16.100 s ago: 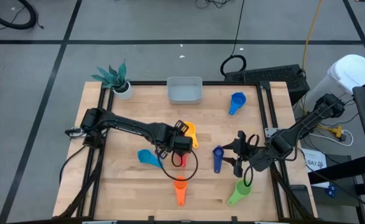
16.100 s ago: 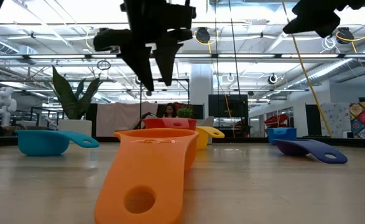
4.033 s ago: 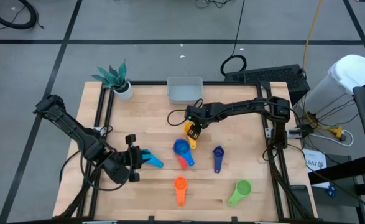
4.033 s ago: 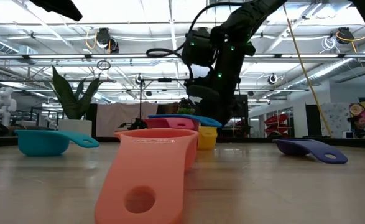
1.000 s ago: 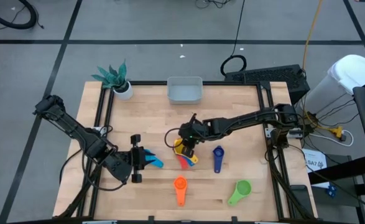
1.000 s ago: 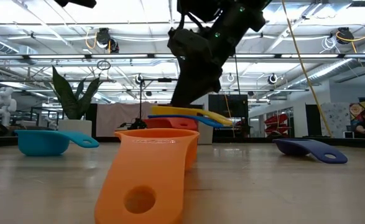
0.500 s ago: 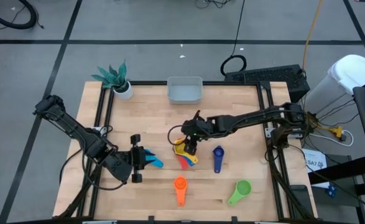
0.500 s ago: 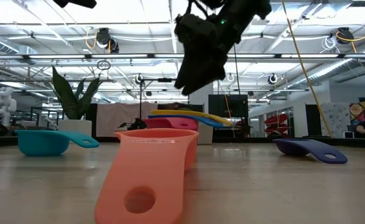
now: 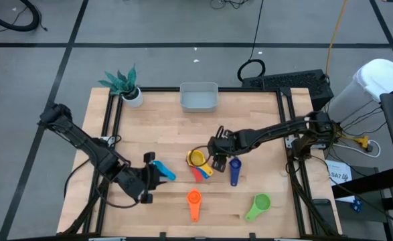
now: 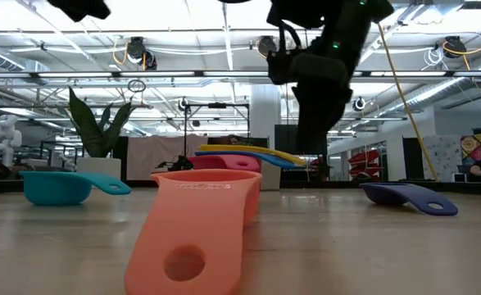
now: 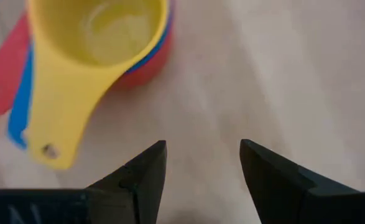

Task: Nest measuring cups in basket
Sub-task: Stack the yellow measuring cup on top of the blue measuring cup

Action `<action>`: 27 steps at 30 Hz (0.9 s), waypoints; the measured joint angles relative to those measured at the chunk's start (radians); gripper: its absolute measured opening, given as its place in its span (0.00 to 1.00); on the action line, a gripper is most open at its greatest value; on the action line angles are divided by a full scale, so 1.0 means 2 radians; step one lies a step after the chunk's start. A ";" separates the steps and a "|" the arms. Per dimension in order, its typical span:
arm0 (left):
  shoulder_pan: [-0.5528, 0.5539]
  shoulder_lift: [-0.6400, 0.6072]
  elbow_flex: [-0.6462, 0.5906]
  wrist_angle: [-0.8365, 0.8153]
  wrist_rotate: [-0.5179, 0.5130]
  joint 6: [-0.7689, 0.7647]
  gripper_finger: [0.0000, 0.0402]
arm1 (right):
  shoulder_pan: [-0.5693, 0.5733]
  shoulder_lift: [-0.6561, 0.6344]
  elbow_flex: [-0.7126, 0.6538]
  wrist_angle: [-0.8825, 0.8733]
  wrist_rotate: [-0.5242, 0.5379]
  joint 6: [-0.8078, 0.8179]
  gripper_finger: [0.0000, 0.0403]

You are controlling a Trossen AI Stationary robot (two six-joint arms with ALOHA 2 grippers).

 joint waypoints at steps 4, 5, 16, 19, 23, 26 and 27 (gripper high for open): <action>-0.003 0.022 0.000 0.000 0.019 0.012 0.24 | 0.021 0.000 -0.020 0.017 -0.029 0.034 0.48; -0.003 0.030 0.000 -0.002 0.019 0.016 0.24 | 0.027 0.000 -0.023 0.022 -0.028 0.038 0.48; 0.035 0.072 0.000 0.009 0.022 0.041 0.24 | 0.033 0.000 -0.044 0.088 0.002 0.034 0.48; 0.045 0.072 0.000 0.009 0.023 0.051 0.24 | 0.026 0.000 -0.044 0.100 0.002 0.028 0.48; 0.052 0.072 0.000 0.009 0.023 0.054 0.24 | 0.021 0.000 -0.044 0.099 0.014 0.019 0.48; 0.052 0.072 0.000 0.014 0.023 0.055 0.24 | 0.022 0.002 -0.044 0.100 0.017 0.015 0.48; 0.052 0.072 0.000 0.019 0.023 0.057 0.24 | 0.022 0.006 -0.044 0.103 0.021 0.015 0.48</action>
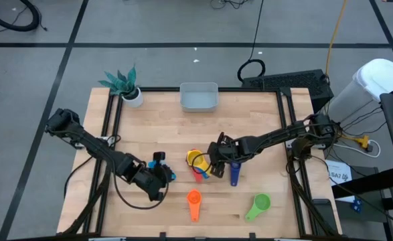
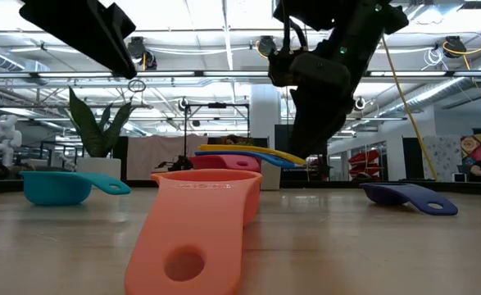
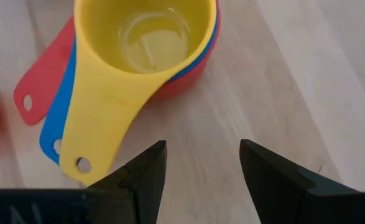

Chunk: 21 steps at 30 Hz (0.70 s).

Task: Nest measuring cups in basket
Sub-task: Stack the yellow measuring cup on top of the blue measuring cup, then stack the green measuring cup on top of the yellow measuring cup

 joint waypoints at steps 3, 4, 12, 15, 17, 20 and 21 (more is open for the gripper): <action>0.000 0.000 0.000 0.018 0.000 0.001 0.24 | 0.001 0.019 0.000 0.002 0.003 0.000 0.48; -0.001 0.000 0.000 0.025 0.000 0.001 0.24 | 0.002 0.026 0.000 0.007 -0.003 -0.001 0.48; -0.001 0.000 0.000 0.033 0.019 0.005 0.24 | 0.003 0.034 0.000 0.070 -0.017 0.006 0.48; -0.001 0.000 0.000 0.035 0.019 0.008 0.24 | 0.008 0.034 0.000 0.105 -0.049 0.018 0.48; -0.001 0.000 0.000 0.035 0.019 0.010 0.24 | 0.014 0.034 0.000 0.107 -0.047 0.018 0.48; -0.001 0.000 0.000 0.035 0.019 0.010 0.24 | 0.017 0.030 0.000 0.074 -0.029 0.015 0.48; -0.001 0.000 0.000 0.035 0.019 0.010 0.24 | 0.016 0.029 0.000 0.067 -0.023 0.015 0.48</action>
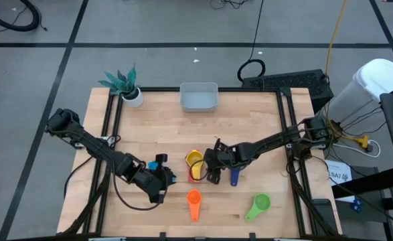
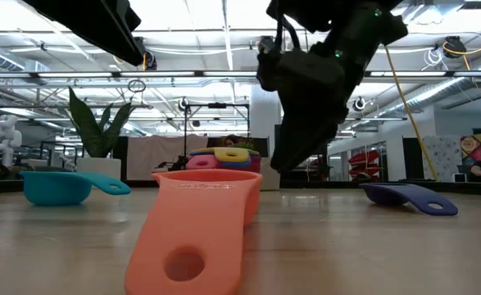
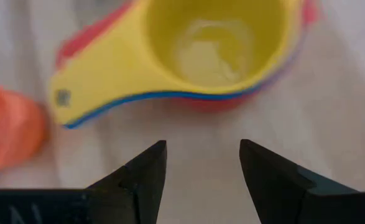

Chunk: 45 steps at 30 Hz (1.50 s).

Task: Nest measuring cups in basket
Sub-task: Stack the green measuring cup on top of the yellow measuring cup

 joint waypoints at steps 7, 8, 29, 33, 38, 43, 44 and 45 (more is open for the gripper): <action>0.003 0.000 0.000 -0.012 -0.010 0.002 0.24 | -0.003 0.000 0.000 0.000 0.001 0.004 0.48; 0.007 0.000 0.000 -0.021 -0.014 0.003 0.24 | -0.002 0.000 0.000 0.004 0.001 0.005 0.48; 0.072 0.118 0.000 -0.019 0.088 -0.080 0.24 | 0.023 -0.003 0.001 0.027 0.009 0.017 0.48; 0.074 0.140 0.000 -0.011 0.095 -0.083 0.24 | 0.030 -0.003 0.001 0.024 0.027 0.017 0.48; 0.075 0.134 0.001 0.002 0.094 -0.079 0.24 | 0.031 -0.003 0.000 0.032 0.028 0.023 0.48; 0.079 0.126 0.001 0.015 0.092 -0.073 0.24 | 0.031 -0.003 0.000 0.040 0.039 0.026 0.48; 0.079 0.125 0.000 0.013 0.091 -0.070 0.24 | 0.031 -0.003 0.000 0.040 0.039 0.027 0.48; 0.080 0.124 0.001 0.017 0.090 -0.069 0.24 | 0.032 -0.003 0.000 0.040 0.039 0.029 0.48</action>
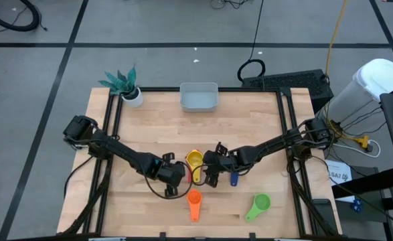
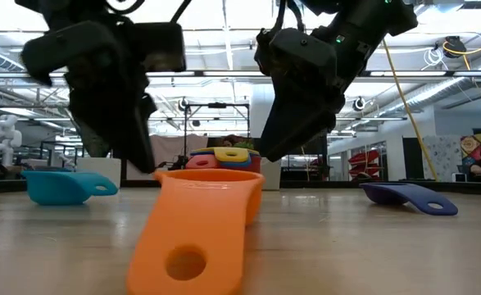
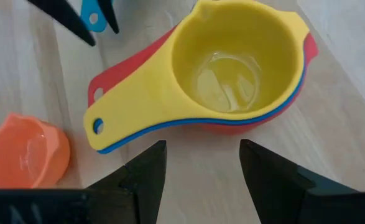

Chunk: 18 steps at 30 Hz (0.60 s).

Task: Nest measuring cups in basket
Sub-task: Stack the green measuring cup on top of the yellow measuring cup

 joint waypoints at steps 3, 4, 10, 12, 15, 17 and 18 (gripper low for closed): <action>-0.001 0.000 0.001 -0.012 0.000 0.004 0.24 | 0.001 0.000 0.000 -0.004 0.001 0.001 0.48; -0.001 -0.002 0.000 -0.022 0.002 0.004 0.24 | 0.001 0.000 0.000 -0.006 0.001 0.001 0.48; -0.003 -0.043 0.000 -0.104 -0.002 -0.022 0.24 | 0.001 0.000 0.000 -0.017 0.001 0.001 0.48; -0.005 -0.064 0.000 -0.113 -0.006 -0.026 0.24 | 0.000 0.000 0.000 -0.027 0.003 -0.003 0.48; -0.014 -0.097 0.000 -0.137 -0.010 -0.021 0.24 | 0.000 0.000 0.000 -0.043 0.003 -0.007 0.48; -0.024 -0.114 0.001 -0.140 -0.010 -0.009 0.24 | 0.000 0.000 0.000 -0.053 0.003 -0.008 0.48; -0.030 -0.122 0.001 -0.153 -0.010 -0.002 0.24 | 0.000 0.000 0.000 -0.057 0.003 -0.010 0.48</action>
